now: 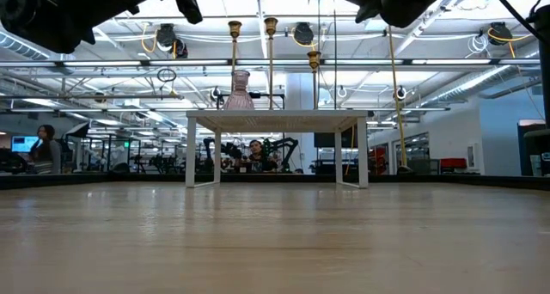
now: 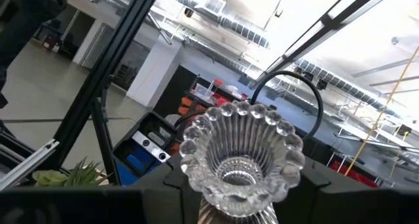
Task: Pick & Place candle stick holders
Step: Put the bottom right green glass candle holder aligned with the golden candle holder on the shelf
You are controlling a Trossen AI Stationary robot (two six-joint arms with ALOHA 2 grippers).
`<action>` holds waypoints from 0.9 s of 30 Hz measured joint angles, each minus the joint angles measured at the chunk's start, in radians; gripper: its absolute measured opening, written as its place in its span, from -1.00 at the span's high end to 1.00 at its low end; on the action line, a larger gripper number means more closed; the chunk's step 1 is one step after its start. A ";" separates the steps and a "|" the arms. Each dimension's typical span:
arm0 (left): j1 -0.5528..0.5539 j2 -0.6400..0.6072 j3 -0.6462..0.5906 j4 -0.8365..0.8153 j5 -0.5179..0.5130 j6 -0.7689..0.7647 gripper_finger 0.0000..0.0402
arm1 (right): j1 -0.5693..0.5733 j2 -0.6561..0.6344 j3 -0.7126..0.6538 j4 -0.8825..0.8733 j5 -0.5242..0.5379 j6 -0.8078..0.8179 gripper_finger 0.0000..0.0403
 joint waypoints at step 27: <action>0.002 -0.002 0.000 -0.144 -0.075 -0.019 -0.01 | 0.002 -0.009 -0.002 -0.063 0.124 0.038 0.38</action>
